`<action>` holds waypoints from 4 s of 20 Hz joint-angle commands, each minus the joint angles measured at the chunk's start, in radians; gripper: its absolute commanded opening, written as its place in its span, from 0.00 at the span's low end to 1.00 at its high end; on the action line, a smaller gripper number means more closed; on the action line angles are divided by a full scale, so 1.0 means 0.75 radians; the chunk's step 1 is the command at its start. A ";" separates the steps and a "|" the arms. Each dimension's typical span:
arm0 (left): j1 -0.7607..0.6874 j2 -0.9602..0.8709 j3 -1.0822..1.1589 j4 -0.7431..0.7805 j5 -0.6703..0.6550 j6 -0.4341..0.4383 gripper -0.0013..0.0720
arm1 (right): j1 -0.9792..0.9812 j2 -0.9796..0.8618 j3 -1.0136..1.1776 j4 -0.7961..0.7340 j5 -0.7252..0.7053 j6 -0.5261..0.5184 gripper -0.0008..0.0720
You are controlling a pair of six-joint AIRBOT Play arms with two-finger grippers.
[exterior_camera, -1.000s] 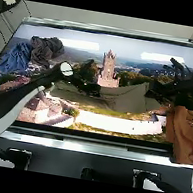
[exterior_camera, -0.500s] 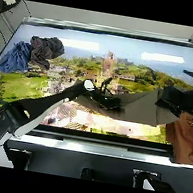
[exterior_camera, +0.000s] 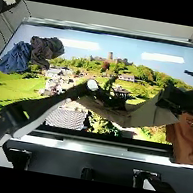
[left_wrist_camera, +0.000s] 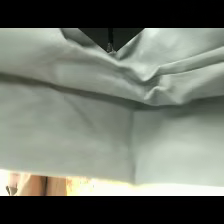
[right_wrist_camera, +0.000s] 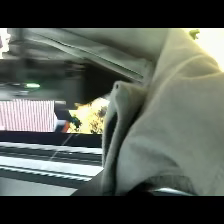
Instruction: Fold the shirts.
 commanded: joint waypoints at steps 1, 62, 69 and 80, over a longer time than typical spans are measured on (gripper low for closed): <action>0.202 0.223 0.007 0.333 -0.156 -0.012 0.06 | 0.037 -0.138 0.002 0.104 -0.115 -0.049 0.06; 0.872 0.871 -0.082 0.505 -0.221 0.127 0.06 | -0.873 -0.381 0.247 0.314 -0.372 -0.041 0.06; 0.872 0.871 -0.082 0.505 -0.220 0.132 0.06 | -1.093 -0.380 0.440 0.313 -0.205 0.084 0.06; 0.872 0.874 -0.082 0.503 -0.222 0.151 0.06 | -1.233 -0.320 0.196 -0.413 0.124 0.053 0.06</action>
